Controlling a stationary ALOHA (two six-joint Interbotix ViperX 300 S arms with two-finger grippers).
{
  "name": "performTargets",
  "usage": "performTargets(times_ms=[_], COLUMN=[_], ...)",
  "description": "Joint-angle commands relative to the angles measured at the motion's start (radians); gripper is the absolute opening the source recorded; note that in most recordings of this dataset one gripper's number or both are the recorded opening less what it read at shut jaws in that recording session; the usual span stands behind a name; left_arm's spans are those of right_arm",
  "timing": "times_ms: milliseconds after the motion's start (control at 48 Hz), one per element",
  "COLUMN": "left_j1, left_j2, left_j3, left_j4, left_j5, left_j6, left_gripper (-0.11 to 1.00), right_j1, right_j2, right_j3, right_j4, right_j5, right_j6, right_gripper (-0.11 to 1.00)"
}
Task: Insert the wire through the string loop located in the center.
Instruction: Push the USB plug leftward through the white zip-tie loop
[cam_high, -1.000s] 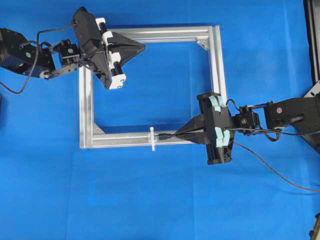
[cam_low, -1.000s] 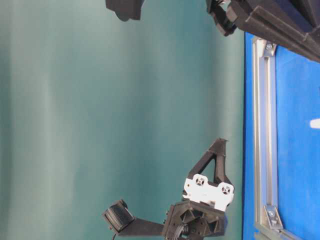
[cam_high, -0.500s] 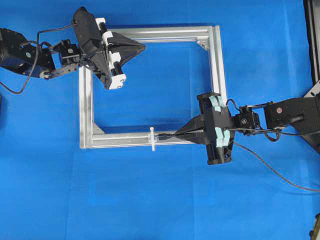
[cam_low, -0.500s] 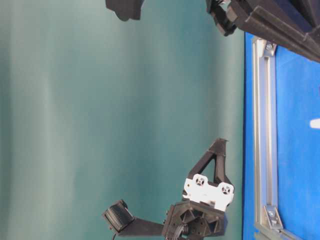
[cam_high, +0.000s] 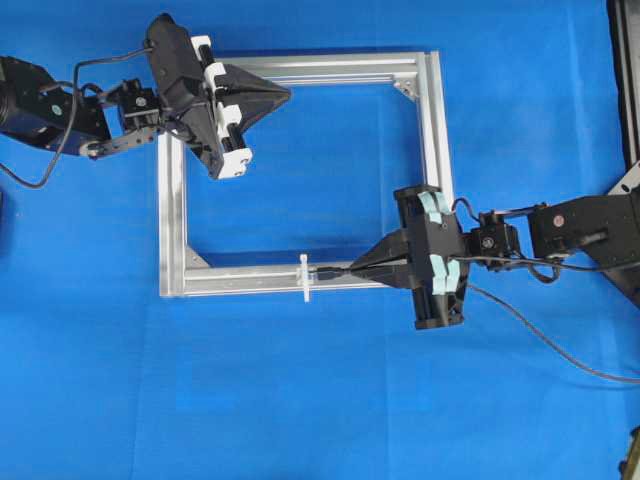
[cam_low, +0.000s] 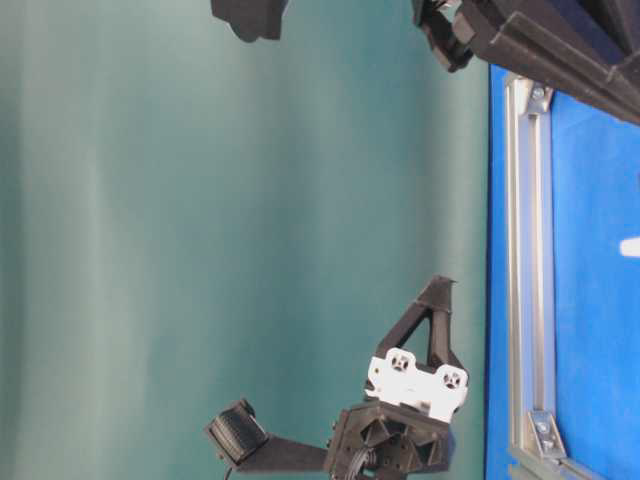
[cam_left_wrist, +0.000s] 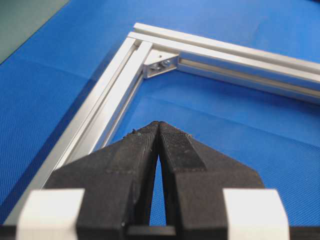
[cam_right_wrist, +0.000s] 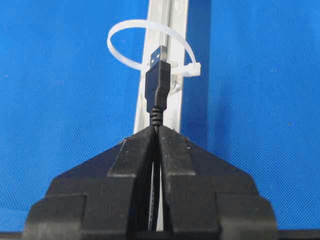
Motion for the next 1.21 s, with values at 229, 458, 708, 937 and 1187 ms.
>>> performTargets(times_ms=[229, 458, 708, 937, 1187], left_j1=[0.002, 0.0, -0.002, -0.002, -0.003], left_j2=[-0.031, -0.031, -0.031, -0.031, -0.031], left_j3=[-0.008, -0.008, -0.009, -0.008, -0.009], left_j4=[0.003, 0.002, 0.002, 0.003, 0.002], left_j5=[-0.006, -0.006, -0.006, -0.006, -0.006], left_j6=[0.0, 0.0, 0.0, 0.0, 0.0], left_gripper=[0.0, 0.0, 0.0, 0.0, 0.0], right_j1=[0.0, -0.002, -0.002, 0.0, 0.0], right_j2=[-0.023, -0.023, -0.023, -0.023, -0.015], right_j3=[-0.006, -0.006, -0.006, -0.008, -0.018], right_j4=[0.003, 0.003, 0.003, 0.003, 0.003], right_j5=[-0.011, -0.011, -0.011, -0.011, -0.011], right_j6=[0.0, 0.0, 0.0, 0.0, 0.0], right_gripper=[-0.03, -0.03, -0.03, -0.03, -0.03])
